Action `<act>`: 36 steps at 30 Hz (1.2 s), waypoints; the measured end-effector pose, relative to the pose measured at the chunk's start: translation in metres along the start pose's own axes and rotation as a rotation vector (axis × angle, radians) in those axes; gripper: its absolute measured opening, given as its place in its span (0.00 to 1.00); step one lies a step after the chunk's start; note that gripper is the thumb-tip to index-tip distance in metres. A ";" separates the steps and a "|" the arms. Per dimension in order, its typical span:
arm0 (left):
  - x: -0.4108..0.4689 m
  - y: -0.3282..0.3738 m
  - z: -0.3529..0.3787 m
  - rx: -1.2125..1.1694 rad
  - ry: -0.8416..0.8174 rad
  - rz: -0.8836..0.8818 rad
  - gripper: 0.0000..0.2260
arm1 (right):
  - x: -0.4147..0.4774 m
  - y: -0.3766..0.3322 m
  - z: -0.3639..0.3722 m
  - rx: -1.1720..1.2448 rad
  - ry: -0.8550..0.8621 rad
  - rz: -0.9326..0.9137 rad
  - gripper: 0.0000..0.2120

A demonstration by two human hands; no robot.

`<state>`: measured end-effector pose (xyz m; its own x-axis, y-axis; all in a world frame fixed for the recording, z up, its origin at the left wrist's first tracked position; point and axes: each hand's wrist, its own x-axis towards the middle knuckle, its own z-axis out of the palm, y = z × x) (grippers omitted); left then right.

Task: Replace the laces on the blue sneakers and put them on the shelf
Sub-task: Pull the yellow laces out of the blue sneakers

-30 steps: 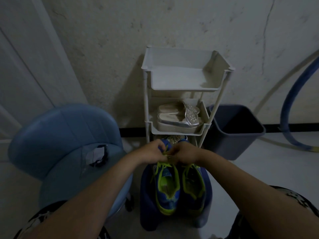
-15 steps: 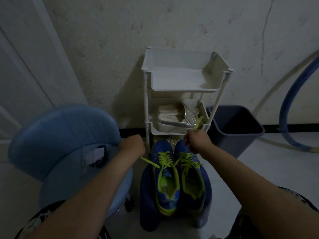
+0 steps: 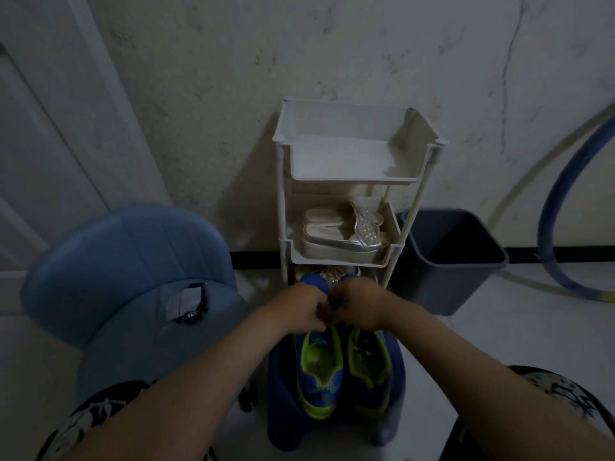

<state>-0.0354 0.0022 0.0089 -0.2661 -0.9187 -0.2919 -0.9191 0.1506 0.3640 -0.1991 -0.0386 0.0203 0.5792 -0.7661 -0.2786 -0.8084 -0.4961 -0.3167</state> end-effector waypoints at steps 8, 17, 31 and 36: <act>0.002 0.002 0.006 0.151 0.081 0.027 0.04 | 0.014 0.002 0.018 0.055 -0.090 0.018 0.15; 0.008 -0.032 -0.005 -0.112 -0.044 -0.072 0.05 | 0.015 0.005 0.030 0.050 -0.099 0.037 0.14; 0.009 -0.025 0.008 -0.380 0.210 -0.277 0.05 | 0.016 0.005 0.034 0.118 -0.028 0.018 0.08; 0.008 -0.025 0.008 -0.616 0.192 -0.428 0.06 | 0.018 0.005 0.039 0.131 0.026 0.007 0.08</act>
<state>-0.0171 -0.0055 -0.0092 0.1825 -0.9070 -0.3796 -0.5879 -0.4101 0.6973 -0.1885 -0.0386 -0.0217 0.5694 -0.7806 -0.2580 -0.7908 -0.4342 -0.4315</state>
